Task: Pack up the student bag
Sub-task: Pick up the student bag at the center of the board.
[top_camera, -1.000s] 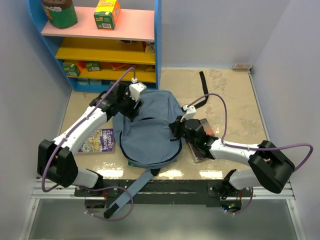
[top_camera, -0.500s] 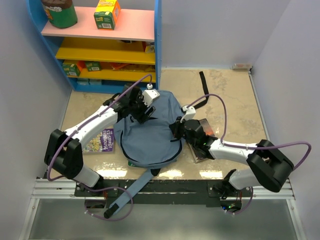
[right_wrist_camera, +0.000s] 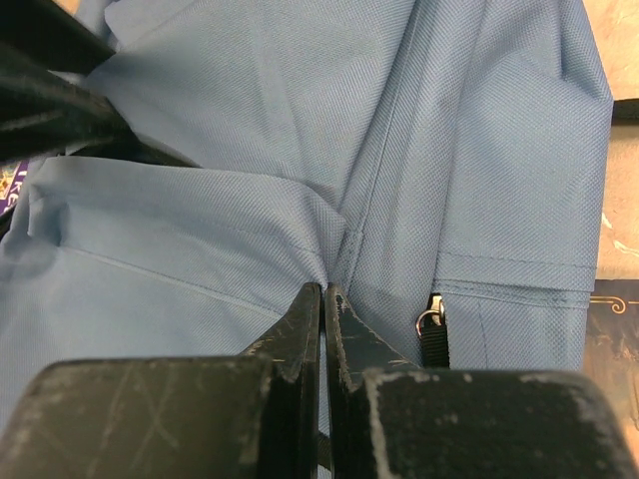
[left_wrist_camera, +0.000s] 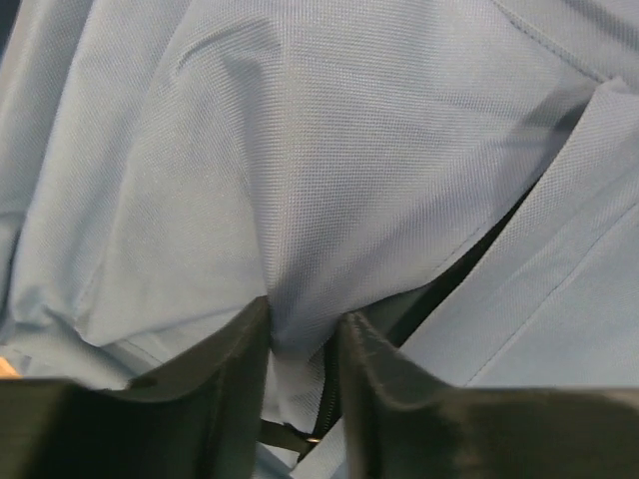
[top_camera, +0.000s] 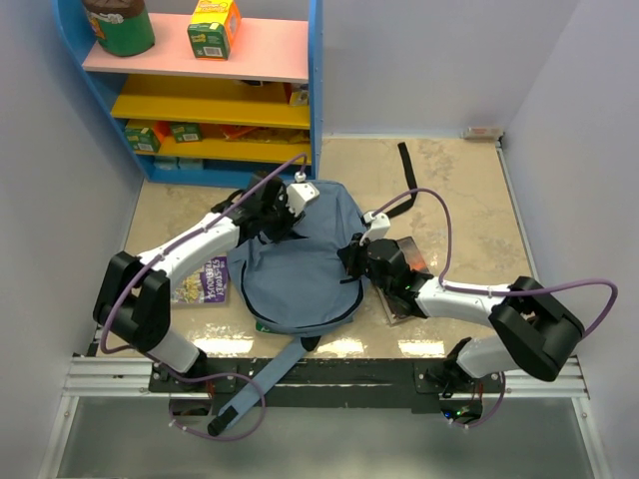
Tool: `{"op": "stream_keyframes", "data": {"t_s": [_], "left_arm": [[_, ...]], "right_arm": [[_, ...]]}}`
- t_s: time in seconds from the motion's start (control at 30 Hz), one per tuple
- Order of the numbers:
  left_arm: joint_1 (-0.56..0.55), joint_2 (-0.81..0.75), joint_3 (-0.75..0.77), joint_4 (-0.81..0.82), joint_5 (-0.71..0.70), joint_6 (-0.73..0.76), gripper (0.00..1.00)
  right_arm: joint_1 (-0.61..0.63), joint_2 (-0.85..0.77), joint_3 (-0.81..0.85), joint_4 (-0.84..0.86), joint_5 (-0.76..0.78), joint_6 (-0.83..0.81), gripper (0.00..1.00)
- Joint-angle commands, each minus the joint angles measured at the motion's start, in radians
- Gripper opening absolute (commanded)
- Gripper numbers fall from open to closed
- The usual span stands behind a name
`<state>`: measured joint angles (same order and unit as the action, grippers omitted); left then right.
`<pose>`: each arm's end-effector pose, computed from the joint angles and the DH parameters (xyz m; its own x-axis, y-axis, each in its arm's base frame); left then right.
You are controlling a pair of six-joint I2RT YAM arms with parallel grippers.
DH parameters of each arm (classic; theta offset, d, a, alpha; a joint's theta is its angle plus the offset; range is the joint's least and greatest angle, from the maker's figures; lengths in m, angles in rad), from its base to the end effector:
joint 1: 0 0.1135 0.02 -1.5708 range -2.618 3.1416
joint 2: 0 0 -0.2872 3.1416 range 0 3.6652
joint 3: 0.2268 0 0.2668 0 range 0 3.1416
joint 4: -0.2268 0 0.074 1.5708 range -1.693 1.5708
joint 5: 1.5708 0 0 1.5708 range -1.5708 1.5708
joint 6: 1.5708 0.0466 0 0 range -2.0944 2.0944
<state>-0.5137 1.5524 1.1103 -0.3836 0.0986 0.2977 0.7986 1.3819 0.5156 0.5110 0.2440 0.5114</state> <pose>0.3086 -0.1794 0.2552 -0.4515 0.5899 -0.6694 0.7109 0.6913 0.1297 0.2117 0.2013 0.1949 -0.4745 0.1934 -0.8587 -0.3496 0.8539 0.3855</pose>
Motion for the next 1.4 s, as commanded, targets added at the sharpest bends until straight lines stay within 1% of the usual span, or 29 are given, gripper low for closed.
{"op": "stream_keyframes", "data": {"t_s": [0.0, 0.03, 0.07, 0.1, 0.13, 0.23, 0.4, 0.53, 0.57, 0.67, 0.7, 0.77, 0.83, 0.87, 0.97, 1.1, 1.13, 1.2, 1.27, 1.3, 1.37], "left_arm": [[0.001, 0.014, 0.011, 0.012, -0.001, 0.012, 0.27], [0.001, 0.015, 0.011, 0.012, 0.000, 0.001, 0.21], [0.001, 0.017, 0.013, 0.017, -0.005, -0.005, 0.08], [0.001, 0.017, 0.016, 0.014, -0.002, -0.006, 0.02], [0.001, 0.017, 0.028, 0.009, -0.002, -0.020, 0.00], [0.001, 0.005, 0.052, -0.001, -0.013, -0.054, 0.00], [0.001, -0.089, 0.080, 0.009, -0.031, -0.100, 0.00], [0.007, -0.172, 0.149, -0.018, -0.046, -0.152, 0.00], [0.007, -0.181, 0.158, -0.034, -0.051, -0.161, 0.00], [0.007, -0.210, 0.187, -0.064, -0.094, -0.193, 0.00], [0.007, -0.221, 0.186, -0.064, -0.126, -0.198, 0.00], [0.007, -0.245, 0.183, -0.063, -0.158, -0.203, 0.00], [0.010, -0.261, 0.197, -0.075, -0.217, -0.203, 0.00], [0.017, -0.265, 0.204, -0.098, -0.235, -0.203, 0.00], [0.078, -0.288, 0.256, -0.165, -0.260, -0.193, 0.00], [0.182, -0.322, 0.315, -0.265, -0.339, -0.152, 0.00], [0.211, -0.354, 0.304, -0.277, -0.353, -0.143, 0.00], [0.228, -0.396, 0.269, -0.281, -0.384, -0.123, 0.00], [0.231, -0.446, 0.214, -0.284, -0.384, -0.114, 0.00], [0.230, -0.457, 0.188, -0.287, -0.372, -0.123, 0.00], [0.230, -0.462, 0.177, -0.304, -0.355, -0.140, 0.00]], "right_arm": [[-0.004, -0.004, -0.006, 0.026, 0.011, -0.022, 0.00], [-0.004, -0.006, -0.006, 0.026, 0.011, -0.022, 0.00], [-0.004, -0.010, -0.003, 0.027, 0.009, -0.025, 0.00], [-0.004, -0.012, -0.002, 0.024, 0.009, -0.025, 0.00], [-0.004, -0.015, 0.000, 0.020, 0.009, -0.027, 0.00], [-0.004, -0.024, 0.001, 0.012, 0.009, -0.030, 0.00], [-0.004, -0.032, 0.006, 0.004, 0.005, -0.037, 0.00], [-0.002, -0.026, 0.021, -0.008, -0.006, -0.059, 0.00], [-0.001, -0.029, 0.043, -0.018, -0.005, -0.074, 0.07], [0.001, -0.061, 0.095, -0.061, 0.006, -0.100, 0.31], [0.002, -0.073, 0.112, -0.075, 0.009, -0.103, 0.35], [0.011, -0.116, 0.150, -0.094, 0.008, -0.117, 0.45], [0.024, -0.132, 0.196, -0.121, 0.011, -0.134, 0.50], [0.027, -0.136, 0.210, -0.135, 0.012, -0.140, 0.55], [0.030, -0.147, 0.239, -0.186, 0.026, -0.140, 0.63], [0.030, -0.207, 0.205, -0.213, 0.058, -0.119, 0.65], [0.030, -0.216, 0.189, -0.230, 0.061, -0.110, 0.66], [0.028, -0.240, 0.161, -0.242, 0.066, -0.096, 0.70], [0.030, -0.267, 0.121, -0.261, 0.054, -0.074, 0.73], [0.030, -0.271, 0.109, -0.262, 0.023, -0.070, 0.75], [0.033, -0.261, 0.074, -0.282, -0.006, -0.045, 0.78]]}}
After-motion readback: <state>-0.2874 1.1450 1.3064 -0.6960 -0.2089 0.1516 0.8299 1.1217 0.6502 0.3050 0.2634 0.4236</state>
